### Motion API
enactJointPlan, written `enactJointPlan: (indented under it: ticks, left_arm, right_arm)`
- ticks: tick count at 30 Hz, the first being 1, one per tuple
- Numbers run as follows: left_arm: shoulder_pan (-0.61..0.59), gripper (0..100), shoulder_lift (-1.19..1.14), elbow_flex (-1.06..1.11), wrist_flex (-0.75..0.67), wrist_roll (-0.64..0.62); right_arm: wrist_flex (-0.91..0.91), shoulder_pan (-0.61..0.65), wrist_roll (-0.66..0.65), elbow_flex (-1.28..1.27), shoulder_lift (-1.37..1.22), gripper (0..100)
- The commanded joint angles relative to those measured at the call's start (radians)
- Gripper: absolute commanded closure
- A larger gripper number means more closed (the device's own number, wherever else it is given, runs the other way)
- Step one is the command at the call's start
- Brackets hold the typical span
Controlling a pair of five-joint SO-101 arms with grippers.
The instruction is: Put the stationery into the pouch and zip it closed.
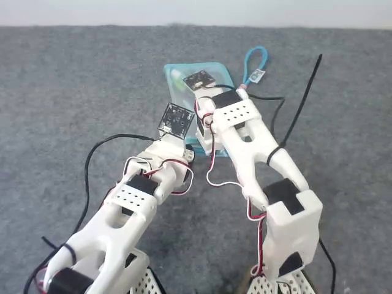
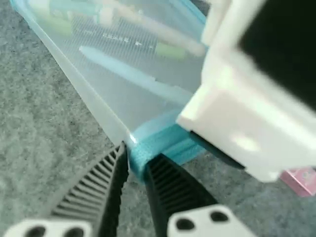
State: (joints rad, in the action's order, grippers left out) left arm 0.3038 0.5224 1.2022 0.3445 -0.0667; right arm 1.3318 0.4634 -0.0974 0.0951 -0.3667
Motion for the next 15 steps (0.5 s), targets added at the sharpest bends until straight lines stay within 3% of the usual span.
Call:
enactJointPlan:
  ticks: [1,9,12,15]
  left_arm:
    - [0.008,99,0.023,-0.002,-0.005,0.006]
    - [0.012,99,0.023,-0.004,-0.005,0.006]
    - [0.008,99,0.023,-0.001,-0.005,0.006]
    - [0.008,99,0.023,-0.001,-0.005,0.006]
  right_arm:
    - [0.007,-0.091,-0.008,0.086,0.064,78.3]
    - [0.18,-0.128,-0.055,0.071,0.282,94.9]
    - [0.108,-0.127,-0.055,-0.041,0.401,99.3]
    - [-0.048,-0.125,-0.057,-0.285,0.578,97.6]
